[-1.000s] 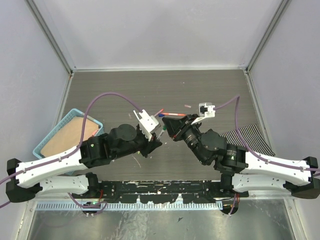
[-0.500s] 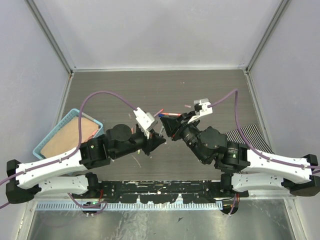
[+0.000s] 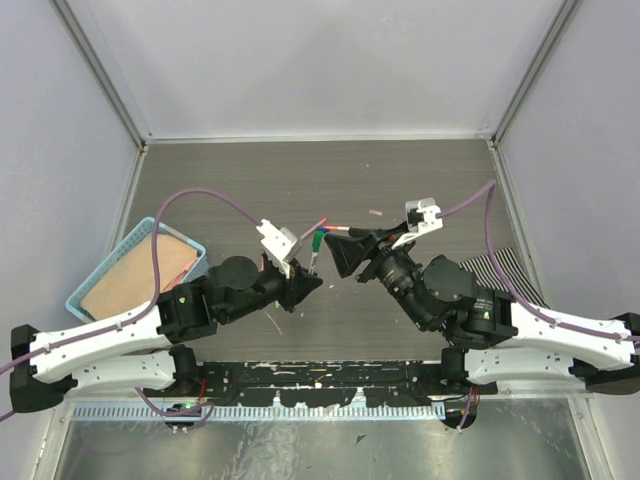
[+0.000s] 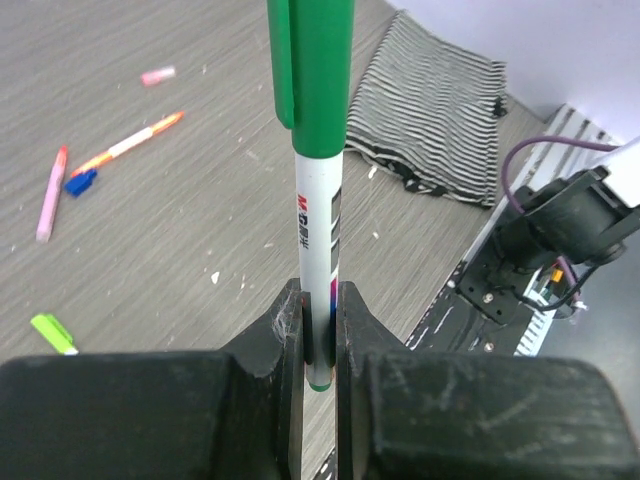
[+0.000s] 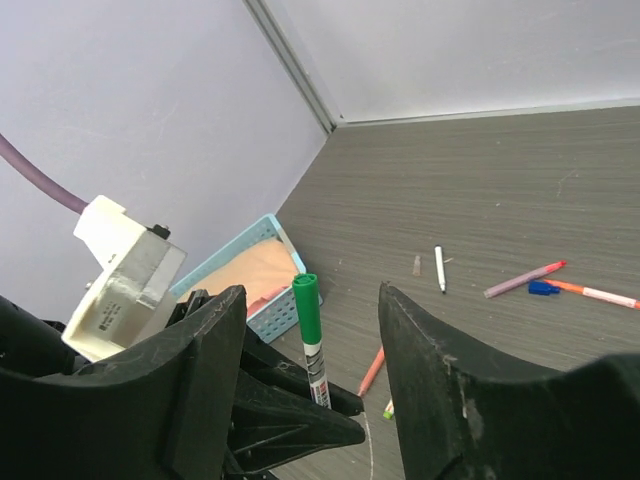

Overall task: Insert the pens into the pen caps
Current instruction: Press the pen cap onto the pen, then place the pen at the center of the board.

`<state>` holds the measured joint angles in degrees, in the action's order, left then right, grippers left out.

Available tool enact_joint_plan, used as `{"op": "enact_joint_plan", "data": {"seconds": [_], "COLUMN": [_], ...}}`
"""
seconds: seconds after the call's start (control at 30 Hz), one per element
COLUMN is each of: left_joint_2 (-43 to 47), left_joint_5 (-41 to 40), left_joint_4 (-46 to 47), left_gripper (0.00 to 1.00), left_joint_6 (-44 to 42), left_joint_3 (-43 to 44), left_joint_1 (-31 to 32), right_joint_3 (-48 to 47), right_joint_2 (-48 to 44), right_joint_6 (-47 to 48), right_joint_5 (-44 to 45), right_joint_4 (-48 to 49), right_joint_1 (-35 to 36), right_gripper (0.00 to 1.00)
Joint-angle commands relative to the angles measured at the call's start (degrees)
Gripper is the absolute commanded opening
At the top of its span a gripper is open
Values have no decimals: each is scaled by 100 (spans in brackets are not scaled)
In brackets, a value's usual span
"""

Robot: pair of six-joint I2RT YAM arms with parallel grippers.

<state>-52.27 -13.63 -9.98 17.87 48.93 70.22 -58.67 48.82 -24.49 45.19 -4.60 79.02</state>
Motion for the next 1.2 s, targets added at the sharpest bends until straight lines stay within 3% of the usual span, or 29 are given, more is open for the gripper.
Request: {"op": "enact_joint_plan", "data": {"seconds": [0.0, 0.2, 0.4, 0.6, 1.17], "left_joint_2": [9, -440, -561, -979, -3448], "left_joint_5": [-531, -1061, -1284, -1331, -552], "left_joint_4": [-380, -1283, -1472, -1909, -2311], "left_gripper": [0, 0, 0, 0, 0], "left_joint_6": [384, 832, 1277, 1689, 2443], "left_joint_3": [-101, 6, -39, 66, 609], "left_joint_1": [-31, -40, -50, -298, -1190], "right_joint_3": [-23, -576, -257, 521, 1049], "right_joint_2": [-17, 653, 716, 318, -362], "right_joint_6": [142, -141, -774, -1116, -1102], "right_joint_5": [282, 324, -2031, -3575, -3567], "right_joint_4": [-195, -1531, -1596, -1352, -1943], "right_joint_1": [13, -237, -2122, -3573, -3794], "right_gripper": [62, 64, 64, 64, 64]}}
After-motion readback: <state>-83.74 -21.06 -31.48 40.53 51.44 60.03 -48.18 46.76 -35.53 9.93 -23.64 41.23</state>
